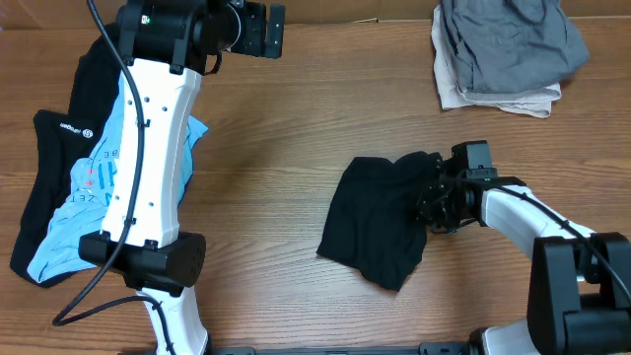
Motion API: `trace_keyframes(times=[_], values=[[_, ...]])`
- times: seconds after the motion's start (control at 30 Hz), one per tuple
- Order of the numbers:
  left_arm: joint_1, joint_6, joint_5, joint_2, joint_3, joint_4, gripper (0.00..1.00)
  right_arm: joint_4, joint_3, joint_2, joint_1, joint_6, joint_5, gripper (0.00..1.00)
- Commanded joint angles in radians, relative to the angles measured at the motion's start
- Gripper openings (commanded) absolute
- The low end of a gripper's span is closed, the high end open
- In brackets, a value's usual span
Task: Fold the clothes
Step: 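Grasp and tuck the bundle's right edge with the right gripper, then lift the black bundle with the right gripper and carry it to the top-right stack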
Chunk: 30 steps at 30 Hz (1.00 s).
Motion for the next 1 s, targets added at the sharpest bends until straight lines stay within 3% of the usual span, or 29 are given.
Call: trace_keyframes(times=[0.0, 0.43, 0.63, 0.77, 0.97], values=[[0.004, 0.02, 0.007, 0.011, -0.005, 0.0, 1.0, 0.016, -0.007, 0.035, -0.016, -0.037, -0.063, 0.04], [0.004, 0.02, 0.007, 0.011, -0.005, 0.001, 1.0, -0.136, 0.296, -0.053, -0.028, -0.079, -0.125, 0.04], [0.004, 0.02, 0.007, 0.011, -0.005, 0.001, 1.0, -0.148, 0.476, -0.053, -0.031, -0.021, -0.096, 0.04], [0.004, 0.02, 0.007, 0.011, -0.005, 0.002, 1.0, -0.065, 0.555, -0.053, -0.041, 0.065, -0.051, 0.04], [0.004, 0.019, 0.007, 0.011, -0.005, 0.005, 1.0, 0.221, 0.591, -0.053, -0.093, 0.283, 0.039, 0.04]])
